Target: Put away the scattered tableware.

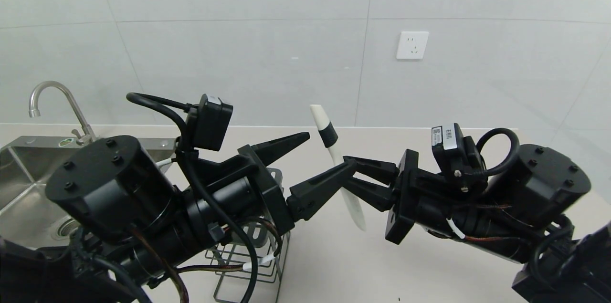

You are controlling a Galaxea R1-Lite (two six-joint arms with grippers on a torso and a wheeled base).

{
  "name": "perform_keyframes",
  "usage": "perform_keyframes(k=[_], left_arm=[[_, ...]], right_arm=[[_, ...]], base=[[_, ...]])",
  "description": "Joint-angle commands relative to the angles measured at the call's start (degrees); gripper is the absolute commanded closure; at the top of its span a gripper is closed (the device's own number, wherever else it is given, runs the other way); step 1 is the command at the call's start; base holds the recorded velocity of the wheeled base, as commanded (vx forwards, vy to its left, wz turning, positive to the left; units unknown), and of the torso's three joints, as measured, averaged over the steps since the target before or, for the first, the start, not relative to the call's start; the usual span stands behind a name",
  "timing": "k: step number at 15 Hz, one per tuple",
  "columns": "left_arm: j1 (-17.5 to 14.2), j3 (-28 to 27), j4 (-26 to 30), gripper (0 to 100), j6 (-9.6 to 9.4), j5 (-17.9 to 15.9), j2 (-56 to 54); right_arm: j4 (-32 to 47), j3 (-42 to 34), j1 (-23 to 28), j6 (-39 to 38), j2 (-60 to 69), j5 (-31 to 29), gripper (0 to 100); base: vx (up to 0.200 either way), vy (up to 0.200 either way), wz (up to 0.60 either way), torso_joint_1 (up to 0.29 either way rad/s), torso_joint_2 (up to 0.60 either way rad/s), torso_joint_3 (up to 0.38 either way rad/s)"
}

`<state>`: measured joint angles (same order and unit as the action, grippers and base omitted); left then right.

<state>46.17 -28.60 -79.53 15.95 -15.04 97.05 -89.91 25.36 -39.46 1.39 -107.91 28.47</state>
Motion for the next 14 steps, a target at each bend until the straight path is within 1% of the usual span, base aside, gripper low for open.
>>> perform_keyframes(k=[1, 3, 7, 14], left_arm=[[0.94, -0.93, -0.01, 0, 0.14, -0.07, 1.65], [1.3, -1.64, -0.19, 0, 0.31, -0.34, 2.53], [0.94, -5.06, -3.53, 0, 0.31, -0.51, 5.34], [0.68, -5.59, -4.05, 0, 0.31, -0.51, 5.69]], right_arm=[[-0.09, 0.31, -0.18, 0.02, 0.07, 0.01, 100], [-0.09, 0.13, -0.35, 0.02, 0.07, 0.01, 100], [-0.09, -0.04, -0.97, 0.02, 0.25, 0.01, 100], [-0.09, -0.04, -1.67, 0.02, 0.95, -0.43, 100]], base=[[0.0, 0.0, 0.0, 0.0, 0.0, 0.0], [0.0, 0.0, 0.0, 0.0, 0.0, 0.0], [0.0, 0.0, 0.0, 0.0, 0.0, 0.0], [0.0, 0.0, 0.0, 0.0, 0.0, 0.0]])
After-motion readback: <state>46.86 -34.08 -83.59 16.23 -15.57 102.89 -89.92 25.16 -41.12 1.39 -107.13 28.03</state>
